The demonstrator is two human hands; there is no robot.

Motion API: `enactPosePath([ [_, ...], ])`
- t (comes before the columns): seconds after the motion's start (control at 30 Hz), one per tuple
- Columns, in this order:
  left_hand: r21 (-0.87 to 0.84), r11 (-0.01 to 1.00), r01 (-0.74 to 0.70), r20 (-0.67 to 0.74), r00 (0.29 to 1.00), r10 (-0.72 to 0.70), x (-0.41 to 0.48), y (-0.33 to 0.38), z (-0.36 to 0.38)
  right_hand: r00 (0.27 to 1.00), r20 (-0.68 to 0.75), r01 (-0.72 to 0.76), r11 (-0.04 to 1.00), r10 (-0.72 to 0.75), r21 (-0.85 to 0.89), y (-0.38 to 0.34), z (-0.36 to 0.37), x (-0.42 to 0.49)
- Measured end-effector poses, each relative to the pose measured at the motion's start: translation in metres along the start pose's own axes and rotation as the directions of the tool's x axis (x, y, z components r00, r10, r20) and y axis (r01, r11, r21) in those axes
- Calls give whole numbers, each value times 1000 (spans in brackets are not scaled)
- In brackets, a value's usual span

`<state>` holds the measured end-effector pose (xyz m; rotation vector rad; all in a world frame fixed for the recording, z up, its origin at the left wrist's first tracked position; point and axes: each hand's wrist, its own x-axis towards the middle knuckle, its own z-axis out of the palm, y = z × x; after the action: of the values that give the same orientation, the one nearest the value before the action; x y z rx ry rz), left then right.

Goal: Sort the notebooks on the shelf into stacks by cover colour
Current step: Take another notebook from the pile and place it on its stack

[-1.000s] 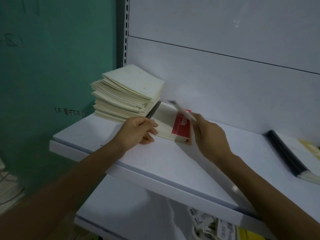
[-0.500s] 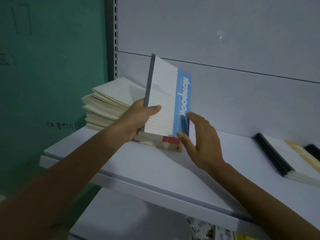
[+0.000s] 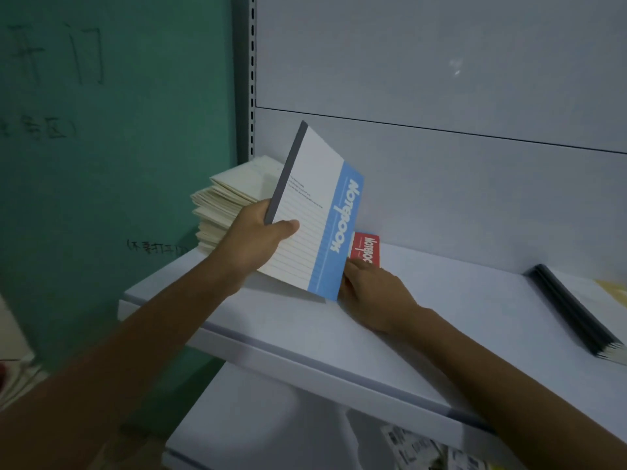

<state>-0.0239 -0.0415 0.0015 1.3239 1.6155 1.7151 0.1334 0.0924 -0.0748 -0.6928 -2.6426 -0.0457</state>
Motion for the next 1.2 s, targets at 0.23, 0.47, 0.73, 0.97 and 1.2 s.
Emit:
enactPosePath([
  [0.23, -168, 984, 54, -25, 998, -59, -2, -10, 2, 991, 132, 14, 978, 15, -209, -9, -27, -30],
  [0.47, -291, 939, 185, 15, 982, -189, -1, -19, 23, 985, -171, -89, 921, 25, -379, 12, -43, -59],
  [0.73, -478, 850, 222, -9, 966, -258, 9, -26, 60, 936, -352, -183, 881, 19, -437, 53, -70, -108],
  [0.97, -444, 836, 323, 117, 946, -303, -2, -11, 123, 908, -411, -275, 850, 77, -449, 81, -100, -173],
  [1.2, -480, 767, 426, 220, 905, -364, -36, 20, 221, 852, -517, -351, 819, 79, -453, 123, -150, -271],
])
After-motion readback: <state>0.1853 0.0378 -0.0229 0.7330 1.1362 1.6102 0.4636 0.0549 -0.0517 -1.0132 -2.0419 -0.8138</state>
